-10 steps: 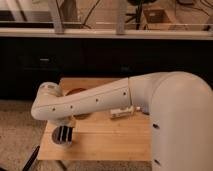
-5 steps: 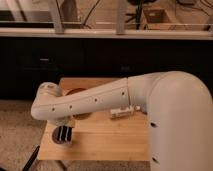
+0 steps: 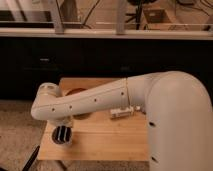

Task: Place the eraser in the ceramic cup

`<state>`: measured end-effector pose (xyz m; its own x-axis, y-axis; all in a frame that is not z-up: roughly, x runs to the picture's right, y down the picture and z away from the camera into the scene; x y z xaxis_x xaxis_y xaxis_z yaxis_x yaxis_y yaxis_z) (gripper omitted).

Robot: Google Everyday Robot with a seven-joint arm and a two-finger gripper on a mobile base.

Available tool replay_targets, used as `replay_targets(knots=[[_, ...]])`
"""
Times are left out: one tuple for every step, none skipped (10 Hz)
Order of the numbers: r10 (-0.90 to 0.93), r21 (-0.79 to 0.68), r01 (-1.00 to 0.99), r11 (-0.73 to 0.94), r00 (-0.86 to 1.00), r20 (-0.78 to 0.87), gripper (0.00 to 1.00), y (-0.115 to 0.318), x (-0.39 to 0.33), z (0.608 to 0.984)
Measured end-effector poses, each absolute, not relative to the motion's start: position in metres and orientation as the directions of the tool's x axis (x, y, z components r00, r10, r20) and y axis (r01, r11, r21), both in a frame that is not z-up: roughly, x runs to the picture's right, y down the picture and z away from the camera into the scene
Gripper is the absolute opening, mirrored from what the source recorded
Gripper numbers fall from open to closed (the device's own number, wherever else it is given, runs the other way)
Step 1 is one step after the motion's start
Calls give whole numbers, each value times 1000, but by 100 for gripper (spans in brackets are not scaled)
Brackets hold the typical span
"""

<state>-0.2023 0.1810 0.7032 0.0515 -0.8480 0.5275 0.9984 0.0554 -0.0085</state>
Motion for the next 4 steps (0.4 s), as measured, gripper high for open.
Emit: replay_targets(knots=[[-848, -8, 999, 53, 49, 528, 80, 182, -203, 704], [-848, -6, 999, 52, 47, 528, 80, 183, -204, 705], [-848, -5, 999, 51, 46, 529, 80, 183, -204, 705], [-848, -5, 999, 50, 45, 528, 80, 183, -204, 705]])
